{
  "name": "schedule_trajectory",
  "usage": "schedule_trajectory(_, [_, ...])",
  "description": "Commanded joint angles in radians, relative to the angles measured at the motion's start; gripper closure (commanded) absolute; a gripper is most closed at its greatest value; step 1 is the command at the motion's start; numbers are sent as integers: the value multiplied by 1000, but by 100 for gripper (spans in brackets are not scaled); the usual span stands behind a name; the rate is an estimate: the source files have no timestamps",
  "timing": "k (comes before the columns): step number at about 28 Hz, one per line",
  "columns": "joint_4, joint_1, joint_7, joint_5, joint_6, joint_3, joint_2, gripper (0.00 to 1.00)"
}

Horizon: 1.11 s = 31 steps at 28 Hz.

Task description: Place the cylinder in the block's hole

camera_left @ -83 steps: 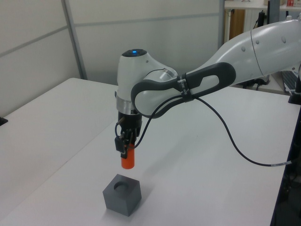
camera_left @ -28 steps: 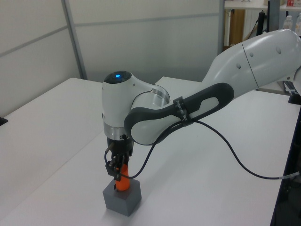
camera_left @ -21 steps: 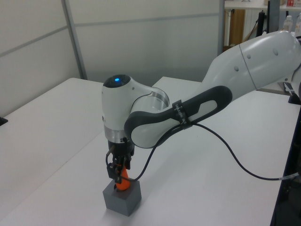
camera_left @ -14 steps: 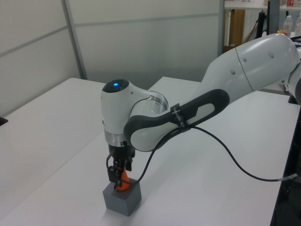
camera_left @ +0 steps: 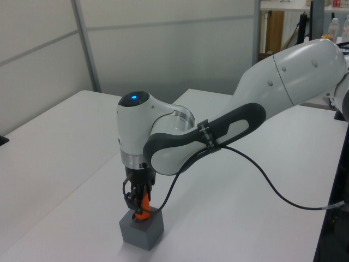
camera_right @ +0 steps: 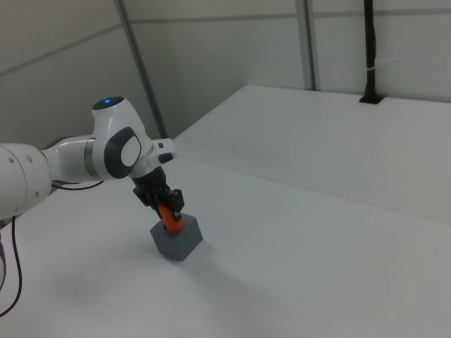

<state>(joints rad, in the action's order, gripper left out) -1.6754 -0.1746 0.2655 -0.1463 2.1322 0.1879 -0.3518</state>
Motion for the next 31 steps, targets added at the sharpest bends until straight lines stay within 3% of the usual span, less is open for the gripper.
schedule_trajectory(1, [2, -11, 53, -18, -2, -2, 10, 65])
schedule_trajectory(11, [-3, -17, 58, -18, -3, 2, 8, 64])
schedule_trajectory(16, [-6, -17, 58, -18, -5, 2, 7, 59])
schedule_trajectory(19, [-6, -17, 58, -18, -5, 2, 7, 22])
schedule_trajectory(23, [-6, -17, 58, -18, -5, 2, 7, 15])
schedule_trajectory(25, [-6, -17, 58, -18, -6, 1, 7, 0])
schedule_trajectory(31, [-3, -16, 58, -18, -9, -1, 10, 0])
